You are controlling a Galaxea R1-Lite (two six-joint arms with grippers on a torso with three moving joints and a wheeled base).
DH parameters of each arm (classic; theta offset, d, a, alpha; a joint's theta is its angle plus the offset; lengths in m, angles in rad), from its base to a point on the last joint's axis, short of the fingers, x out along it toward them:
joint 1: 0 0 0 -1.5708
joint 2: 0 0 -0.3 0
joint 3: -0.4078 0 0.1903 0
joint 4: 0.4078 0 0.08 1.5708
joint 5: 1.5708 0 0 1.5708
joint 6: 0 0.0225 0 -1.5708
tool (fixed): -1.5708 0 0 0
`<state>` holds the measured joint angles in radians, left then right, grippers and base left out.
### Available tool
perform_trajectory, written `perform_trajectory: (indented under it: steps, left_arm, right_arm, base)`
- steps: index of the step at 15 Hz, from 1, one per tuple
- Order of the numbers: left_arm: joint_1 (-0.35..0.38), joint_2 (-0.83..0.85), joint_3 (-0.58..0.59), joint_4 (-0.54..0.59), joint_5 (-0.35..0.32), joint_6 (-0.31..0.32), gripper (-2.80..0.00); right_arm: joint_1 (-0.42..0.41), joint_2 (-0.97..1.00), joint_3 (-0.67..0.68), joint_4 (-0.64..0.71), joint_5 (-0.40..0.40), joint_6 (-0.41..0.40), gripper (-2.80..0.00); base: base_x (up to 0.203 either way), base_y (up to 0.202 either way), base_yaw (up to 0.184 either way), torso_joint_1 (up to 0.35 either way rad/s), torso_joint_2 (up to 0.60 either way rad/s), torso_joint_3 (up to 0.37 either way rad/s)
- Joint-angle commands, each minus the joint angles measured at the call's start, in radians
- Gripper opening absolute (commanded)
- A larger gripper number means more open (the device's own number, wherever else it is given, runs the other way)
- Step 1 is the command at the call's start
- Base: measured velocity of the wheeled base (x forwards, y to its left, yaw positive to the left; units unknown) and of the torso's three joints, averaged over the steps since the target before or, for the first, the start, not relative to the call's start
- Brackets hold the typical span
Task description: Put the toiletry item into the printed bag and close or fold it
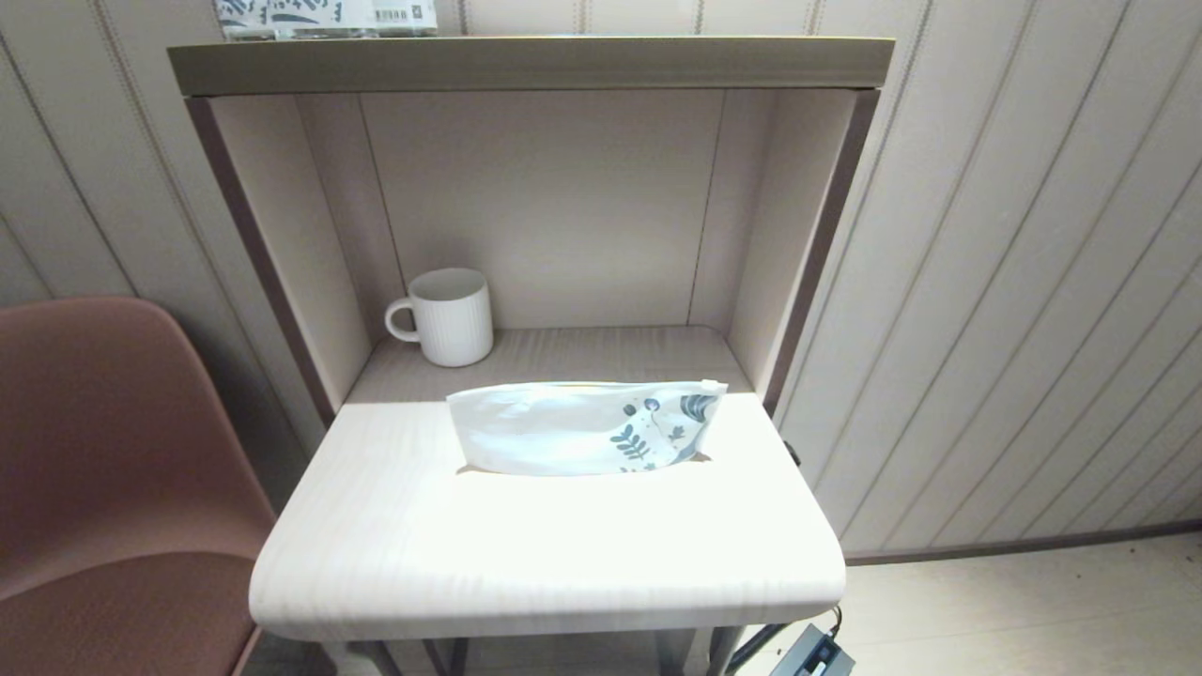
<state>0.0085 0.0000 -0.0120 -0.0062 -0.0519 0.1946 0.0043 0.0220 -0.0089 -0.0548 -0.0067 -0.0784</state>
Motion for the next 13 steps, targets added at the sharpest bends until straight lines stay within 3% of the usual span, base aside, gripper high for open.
perform_trajectory:
  steps: [1,3,5,13]
  left_arm:
    - [0.000,0.000,0.012,0.023,-0.010,-0.018,-2.80]
    - [-0.002,0.000,0.012,0.018,0.024,-0.111,-2.80]
    - [-0.004,0.000,0.012,0.014,0.047,-0.161,-2.80]
    - [-0.004,0.000,0.012,0.009,0.047,-0.181,-2.80]
  right_arm:
    - [0.001,-0.022,0.008,0.053,-0.008,0.074,-2.80]
    - [0.000,-0.022,0.009,0.061,-0.010,0.071,-2.80]
    - [0.002,-0.022,0.009,0.061,-0.010,0.071,-2.80]
    - [0.000,-0.022,0.009,0.061,-0.012,0.080,-2.80]
  base:
    - [0.000,0.000,0.000,0.000,0.00,0.000]
    - [0.000,0.000,0.000,0.000,0.00,0.000]
    - [0.000,0.000,0.000,0.000,0.00,0.000]
    - [0.000,0.000,0.000,0.000,0.00,0.000]
